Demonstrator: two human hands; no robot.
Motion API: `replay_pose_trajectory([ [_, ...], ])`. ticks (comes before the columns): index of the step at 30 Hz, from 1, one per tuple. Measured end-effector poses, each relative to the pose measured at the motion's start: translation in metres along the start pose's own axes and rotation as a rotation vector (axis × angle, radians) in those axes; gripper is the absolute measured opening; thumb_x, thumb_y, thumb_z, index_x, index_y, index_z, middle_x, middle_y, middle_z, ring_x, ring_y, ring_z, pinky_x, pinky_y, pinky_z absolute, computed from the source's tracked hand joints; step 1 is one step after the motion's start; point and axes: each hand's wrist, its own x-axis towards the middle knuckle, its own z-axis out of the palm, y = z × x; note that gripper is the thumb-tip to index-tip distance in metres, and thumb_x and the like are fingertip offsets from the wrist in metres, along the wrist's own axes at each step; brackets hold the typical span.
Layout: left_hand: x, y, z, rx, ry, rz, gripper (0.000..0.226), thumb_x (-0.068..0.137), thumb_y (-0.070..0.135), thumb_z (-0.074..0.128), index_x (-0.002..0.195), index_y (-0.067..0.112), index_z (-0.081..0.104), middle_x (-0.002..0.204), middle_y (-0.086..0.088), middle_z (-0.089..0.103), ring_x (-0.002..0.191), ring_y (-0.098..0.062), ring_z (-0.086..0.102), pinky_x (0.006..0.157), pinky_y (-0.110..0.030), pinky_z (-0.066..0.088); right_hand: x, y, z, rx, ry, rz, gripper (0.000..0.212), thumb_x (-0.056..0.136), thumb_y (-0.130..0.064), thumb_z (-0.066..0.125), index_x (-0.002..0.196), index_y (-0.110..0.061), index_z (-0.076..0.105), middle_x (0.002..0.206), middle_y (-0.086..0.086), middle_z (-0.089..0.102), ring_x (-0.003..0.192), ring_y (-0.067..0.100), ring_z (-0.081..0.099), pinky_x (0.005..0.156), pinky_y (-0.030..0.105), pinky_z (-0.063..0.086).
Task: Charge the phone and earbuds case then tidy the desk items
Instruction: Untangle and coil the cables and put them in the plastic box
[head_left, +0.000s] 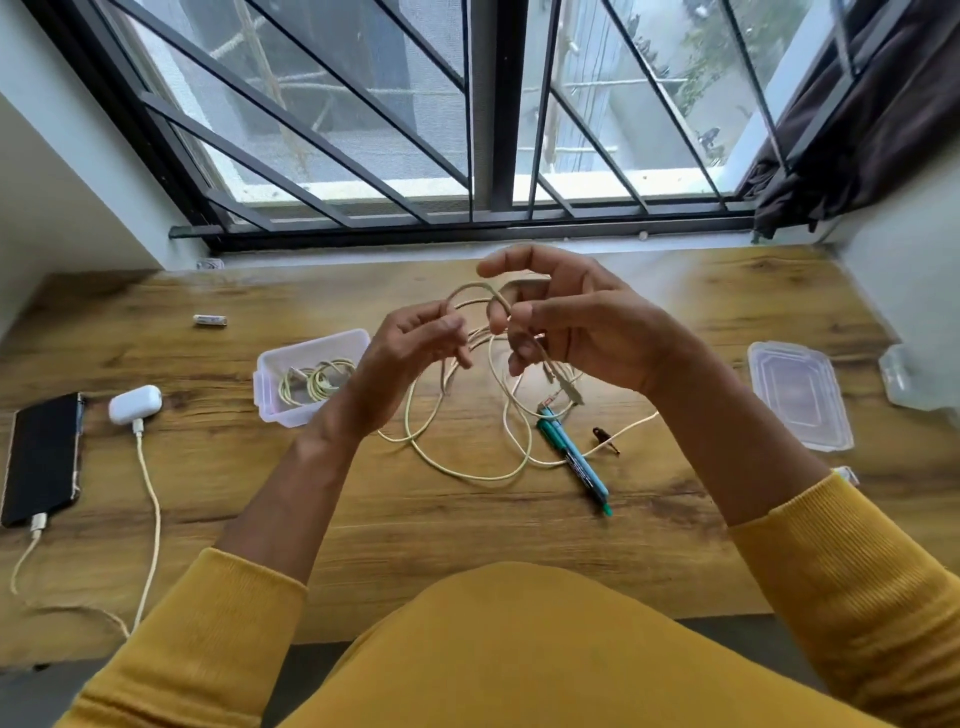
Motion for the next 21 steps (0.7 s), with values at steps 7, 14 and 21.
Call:
replay_pose_trajectory([
  [7,0.006,0.024,-0.018,-0.057,0.170,0.105,0.024,0.104,0.024,0.053,0.086,0.011,0.061,0.073,0.006,0.058,0.068,-0.015,0.047,0.064,-0.027,0.044,-0.011,0.005,-0.004,-0.477,0.068,0.125,0.037,0.114,-0.017,0.043,0.111,0.009,0.070,0.069,0.011,0.042,0.059,0.021,0.039,0.054,0.028,0.032],
  [14,0.019,0.009,-0.011,0.205,0.249,0.129,0.036,0.103,0.047,0.057,0.077,0.026,0.070,0.069,-0.013,0.050,0.055,-0.022,0.039,0.051,-0.031,0.032,-0.008,0.002,0.005,0.011,0.058,-0.100,0.034,0.113,-0.011,0.028,0.123,0.001,0.059,0.069,0.005,0.059,0.056,0.013,0.059,0.121,0.046,0.039],
  [21,0.004,-0.021,0.013,0.402,0.089,0.042,0.043,0.105,0.050,0.048,0.083,0.023,0.073,0.053,0.015,0.049,0.050,-0.002,0.043,0.053,-0.028,0.032,0.009,-0.013,0.000,0.419,0.217,-0.375,0.034,0.111,0.000,0.026,0.136,0.000,0.049,0.111,0.010,0.075,0.115,0.026,0.070,0.111,0.038,0.047],
])
